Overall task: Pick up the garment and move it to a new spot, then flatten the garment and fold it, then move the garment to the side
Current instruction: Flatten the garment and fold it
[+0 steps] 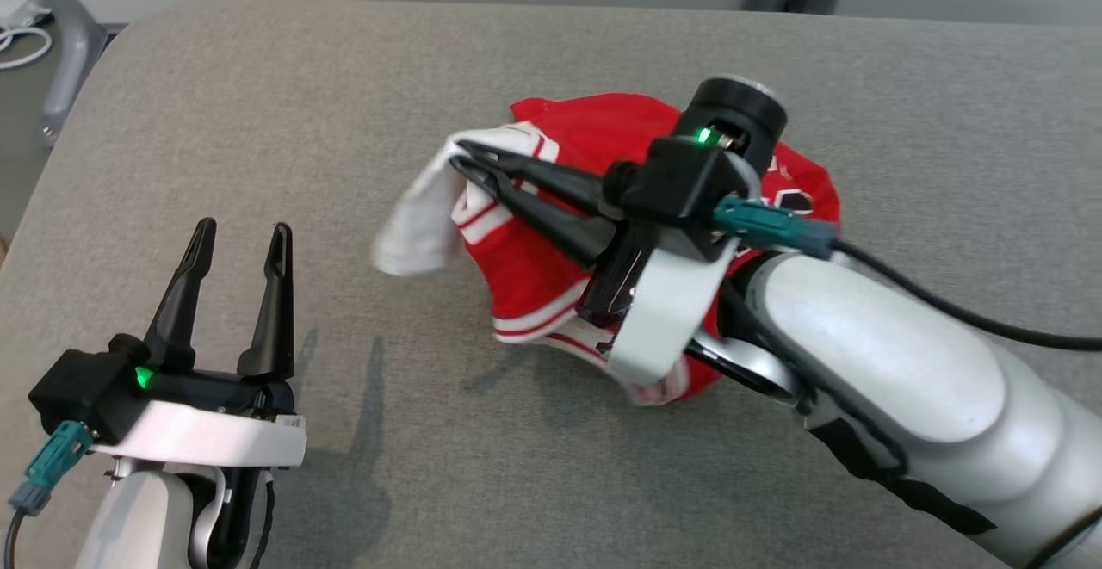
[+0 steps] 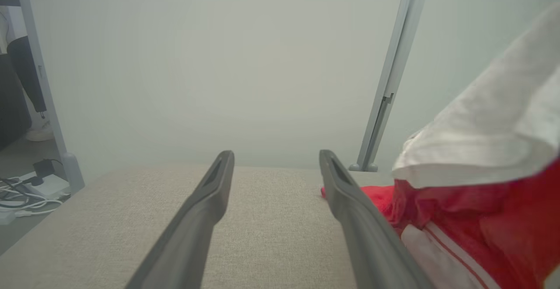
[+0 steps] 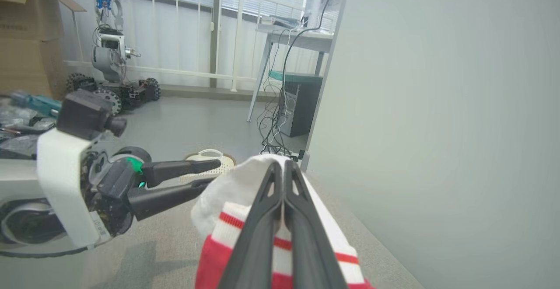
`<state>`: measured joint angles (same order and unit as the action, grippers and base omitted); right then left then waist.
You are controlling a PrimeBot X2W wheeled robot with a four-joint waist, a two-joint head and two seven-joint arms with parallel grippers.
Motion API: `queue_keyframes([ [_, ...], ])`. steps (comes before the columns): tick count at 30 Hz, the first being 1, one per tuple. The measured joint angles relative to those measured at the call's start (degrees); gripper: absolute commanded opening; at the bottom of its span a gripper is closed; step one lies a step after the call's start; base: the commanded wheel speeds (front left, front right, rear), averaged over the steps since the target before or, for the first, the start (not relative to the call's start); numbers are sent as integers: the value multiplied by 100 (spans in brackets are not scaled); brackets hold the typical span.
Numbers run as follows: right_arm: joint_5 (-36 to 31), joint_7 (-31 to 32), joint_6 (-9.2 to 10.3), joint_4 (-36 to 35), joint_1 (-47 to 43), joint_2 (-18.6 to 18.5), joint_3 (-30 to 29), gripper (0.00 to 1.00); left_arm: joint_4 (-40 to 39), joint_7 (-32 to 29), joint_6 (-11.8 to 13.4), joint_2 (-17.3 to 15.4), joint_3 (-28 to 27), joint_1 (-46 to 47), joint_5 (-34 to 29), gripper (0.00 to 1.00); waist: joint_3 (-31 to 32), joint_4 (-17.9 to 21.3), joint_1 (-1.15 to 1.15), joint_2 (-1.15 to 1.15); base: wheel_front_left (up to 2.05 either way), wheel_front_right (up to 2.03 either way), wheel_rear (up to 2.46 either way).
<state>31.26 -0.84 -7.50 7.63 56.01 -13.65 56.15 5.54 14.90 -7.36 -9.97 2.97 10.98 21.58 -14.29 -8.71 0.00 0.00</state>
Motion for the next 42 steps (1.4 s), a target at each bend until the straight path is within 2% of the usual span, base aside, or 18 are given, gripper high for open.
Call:
queue_keyframes([
  [5,88,-46,-1,-809,-326,-135,-589,0,-19,0,0,-37,-43,-82,-31,100,116,216,0,0,0,0,0],
  [10,149,203,0,-1479,-1355,-501,-1937,0,-74,0,18,-53,-68,-146,-35,100,223,485,0,0,0,0,0],
  [14,153,438,1,-1594,-2651,-660,-3207,0,-136,0,36,-56,-40,-182,-36,100,220,640,0,0,0,0,0],
  [18,92,485,1,-1268,-3824,-630,-4123,0,-190,-2,38,-81,-18,-187,-35,100,113,734,0,0,0,0,0],
  [21,70,371,1,-777,-4379,-534,-4547,0,-234,-25,46,-113,-8,-181,-35,100,18,793,0,0,0,0,0],
  [28,527,-268,1,678,-4468,-90,-4961,0,-325,-86,64,-168,29,-142,-35,100,-167,890,0,0,0,0,0],
  [29,503,-339,1,859,-4423,-90,-4933,9,-339,-104,68,-178,32,-132,-35,100,-185,893,0,0,0,0,0],
  [30,635,-463,1,1012,-4363,-35,-4978,39,-345,-113,74,-185,37,-133,-35,100,-201,892,0,0,0,0,0],
  [31,789,-564,1,1145,-4288,24,-4998,87,-358,-125,86,-186,44,-132,-35,100,-212,891,0,0,0,0,0],
  [32,771,-653,1,1281,-4223,27,-4978,87,-371,-127,87,-189,52,-131,-35,100,-220,888,0,0,0,0,0],
  [33,779,-748,0,1406,-4175,22,-4996,100,-375,-131,89,-200,55,-131,-35,100,-223,885,0,0,0,0,0],
  [38,827,-1138,1,1751,-4115,-32,-5220,100,-398,-153,138,-222,54,-140,-35,100,-185,885,0,0,0,0,0],
  [42,467,-1338,1,1558,-4128,-90,-5481,100,-426,-152,194,-226,24,-223,-32,100,-109,900,0,0,0,0,0],
])
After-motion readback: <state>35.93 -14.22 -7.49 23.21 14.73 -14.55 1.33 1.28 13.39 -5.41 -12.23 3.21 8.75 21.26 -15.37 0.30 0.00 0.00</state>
